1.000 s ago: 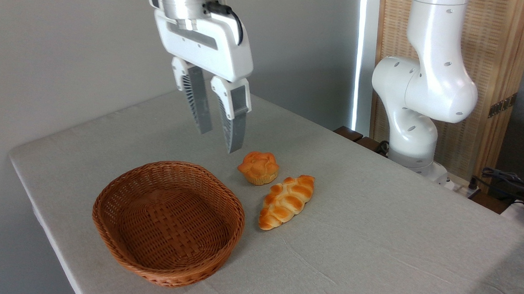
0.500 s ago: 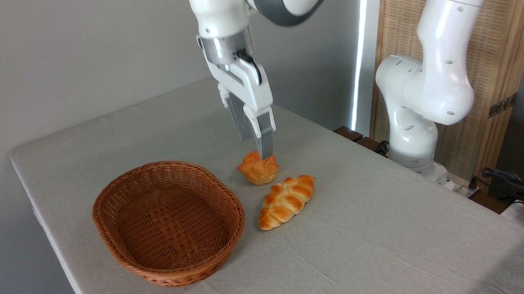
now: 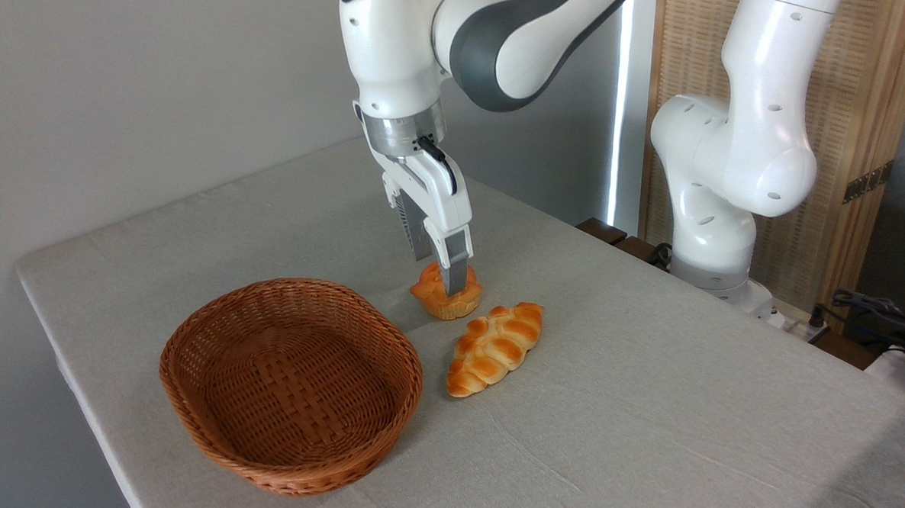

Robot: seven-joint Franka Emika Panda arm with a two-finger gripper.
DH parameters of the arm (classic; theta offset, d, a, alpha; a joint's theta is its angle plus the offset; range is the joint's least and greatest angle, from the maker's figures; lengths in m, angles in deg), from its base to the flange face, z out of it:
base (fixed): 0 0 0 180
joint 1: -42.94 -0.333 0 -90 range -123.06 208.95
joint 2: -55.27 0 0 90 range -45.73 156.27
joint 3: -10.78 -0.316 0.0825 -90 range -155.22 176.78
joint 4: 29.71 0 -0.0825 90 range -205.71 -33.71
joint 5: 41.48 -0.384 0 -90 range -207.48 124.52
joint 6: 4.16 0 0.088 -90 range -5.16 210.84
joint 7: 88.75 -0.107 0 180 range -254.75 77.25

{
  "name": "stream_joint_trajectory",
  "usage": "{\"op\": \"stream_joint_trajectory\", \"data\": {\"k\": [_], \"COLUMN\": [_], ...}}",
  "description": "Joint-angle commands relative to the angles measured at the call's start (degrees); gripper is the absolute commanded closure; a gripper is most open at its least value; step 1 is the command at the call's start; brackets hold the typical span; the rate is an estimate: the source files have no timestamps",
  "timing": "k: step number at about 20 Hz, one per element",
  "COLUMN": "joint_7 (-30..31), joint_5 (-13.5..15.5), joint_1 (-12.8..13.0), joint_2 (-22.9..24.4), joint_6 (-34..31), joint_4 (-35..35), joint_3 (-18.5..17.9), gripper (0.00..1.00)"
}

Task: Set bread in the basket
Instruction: 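Close the gripper on the round bread roll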

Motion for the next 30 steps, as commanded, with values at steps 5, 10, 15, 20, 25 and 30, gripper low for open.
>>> {"op": "stream_joint_trajectory", "data": {"k": [5,10,15,20,25,30], "joint_7": [-1.3,-1.5,-2.8,-3.4,-4.6,-8.4], "joint_5": [1.1,1.1,1.1,0.9,0.8,-0.9], "joint_1": [0.7,0.9,0.8,0.7,0.6,-0.7], "joint_2": [-0.6,-0.7,-0.7,-0.7,-0.6,-1.3], "joint_6": [4.5,6.7,6.5,6.1,4.8,-4.7], "joint_4": [-2.9,-4.2,-4.2,-4.1,-3.6,8.9], "joint_3": [0.5,1.1,1.1,1.1,1.0,-0.2], "gripper": [0.0,0.63,0.77,0.77,0.77,0.76]}}
